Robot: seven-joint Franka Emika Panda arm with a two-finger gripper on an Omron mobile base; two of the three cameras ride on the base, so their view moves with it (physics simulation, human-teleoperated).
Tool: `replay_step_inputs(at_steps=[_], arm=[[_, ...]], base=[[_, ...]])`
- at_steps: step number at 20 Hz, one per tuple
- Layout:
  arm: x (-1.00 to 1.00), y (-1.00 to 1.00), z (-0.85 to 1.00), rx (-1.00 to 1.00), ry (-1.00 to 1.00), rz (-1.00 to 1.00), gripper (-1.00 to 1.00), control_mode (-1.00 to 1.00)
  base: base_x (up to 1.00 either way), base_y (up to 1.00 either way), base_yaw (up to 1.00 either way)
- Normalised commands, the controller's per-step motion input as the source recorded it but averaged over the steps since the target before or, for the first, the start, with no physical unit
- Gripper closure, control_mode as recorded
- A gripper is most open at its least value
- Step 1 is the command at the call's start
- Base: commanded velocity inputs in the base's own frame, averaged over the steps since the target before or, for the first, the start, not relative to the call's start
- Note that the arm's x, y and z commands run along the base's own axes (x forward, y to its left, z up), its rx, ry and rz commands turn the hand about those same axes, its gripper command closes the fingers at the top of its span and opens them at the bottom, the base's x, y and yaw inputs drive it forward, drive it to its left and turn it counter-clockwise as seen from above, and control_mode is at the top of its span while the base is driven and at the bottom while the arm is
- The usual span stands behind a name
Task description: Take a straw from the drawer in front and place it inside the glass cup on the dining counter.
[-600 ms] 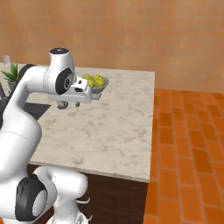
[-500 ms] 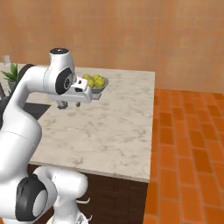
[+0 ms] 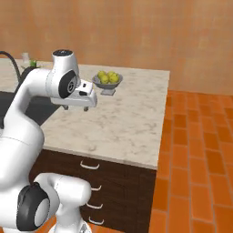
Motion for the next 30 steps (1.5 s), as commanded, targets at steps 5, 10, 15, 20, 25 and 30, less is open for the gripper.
replay_step_inputs(at_steps=[5, 10, 15, 20, 25, 30], arm=[[0.0, 0.0, 0.0, 0.0, 0.0, 0.0, -1.0, 1.0], [0.0, 0.0, 0.0, 0.0, 0.0, 0.0, -1.0, 1.0], [0.0, 0.0, 0.0, 0.0, 0.0, 0.0, -1.0, 1.0], [0.0, 0.0, 0.0, 0.0, 0.0, 0.0, -1.0, 1.0], [0.0, 0.0, 0.0, 0.0, 0.0, 0.0, -1.0, 1.0], [0.0, 0.0, 0.0, 0.0, 0.0, 0.0, -1.0, 1.0]], base=[[0.0, -0.64, 0.69], [0.0, -0.59, 0.71], [0.0, -0.75, 0.64], [-0.08, -0.81, 0.49], [-0.47, -0.59, 0.34], [-0.21, -0.62, 0.31]])
